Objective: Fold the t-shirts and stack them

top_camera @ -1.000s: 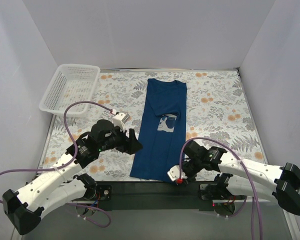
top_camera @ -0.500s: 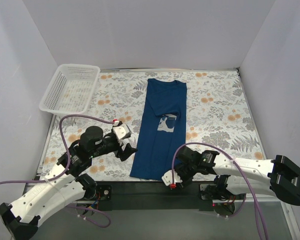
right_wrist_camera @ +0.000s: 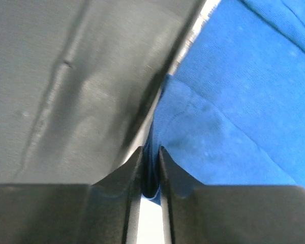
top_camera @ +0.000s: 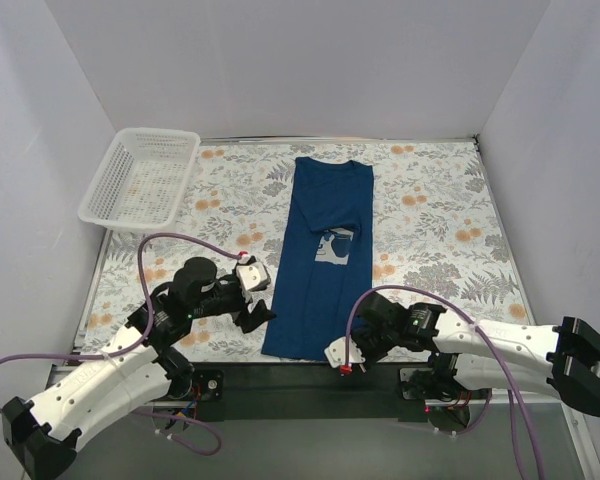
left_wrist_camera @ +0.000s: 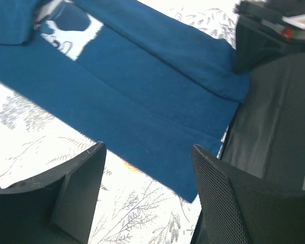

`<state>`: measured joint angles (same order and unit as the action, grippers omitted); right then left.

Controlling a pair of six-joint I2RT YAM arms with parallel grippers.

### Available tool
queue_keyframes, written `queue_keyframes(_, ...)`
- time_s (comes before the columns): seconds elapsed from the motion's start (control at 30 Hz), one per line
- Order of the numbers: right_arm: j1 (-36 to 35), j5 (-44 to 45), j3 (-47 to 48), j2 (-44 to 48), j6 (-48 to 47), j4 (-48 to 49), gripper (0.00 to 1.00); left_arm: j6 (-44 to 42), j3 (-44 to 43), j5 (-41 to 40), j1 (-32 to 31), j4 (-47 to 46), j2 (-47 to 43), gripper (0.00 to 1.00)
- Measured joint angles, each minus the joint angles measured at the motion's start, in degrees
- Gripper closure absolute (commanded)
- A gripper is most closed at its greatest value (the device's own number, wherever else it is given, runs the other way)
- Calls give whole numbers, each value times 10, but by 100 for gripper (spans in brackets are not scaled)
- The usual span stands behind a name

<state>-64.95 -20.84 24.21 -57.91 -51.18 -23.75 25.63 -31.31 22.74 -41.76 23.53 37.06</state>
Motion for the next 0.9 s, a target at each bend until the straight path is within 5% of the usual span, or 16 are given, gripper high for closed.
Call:
queue_keyframes(0.43, 44, -10, 0, 31, 0, -1, 96, -116, 44, 54, -128, -29, 118, 35)
queue_keyframes(0.7, 61, -27, 0, 39, 0, -2, 98, -164, 59, 24, -186, -50, 210, 48)
queue_keyframes(0.9, 71, -35, 0, 43, 0, -3, 99, -180, 64, 1, -199, -65, 240, 49)
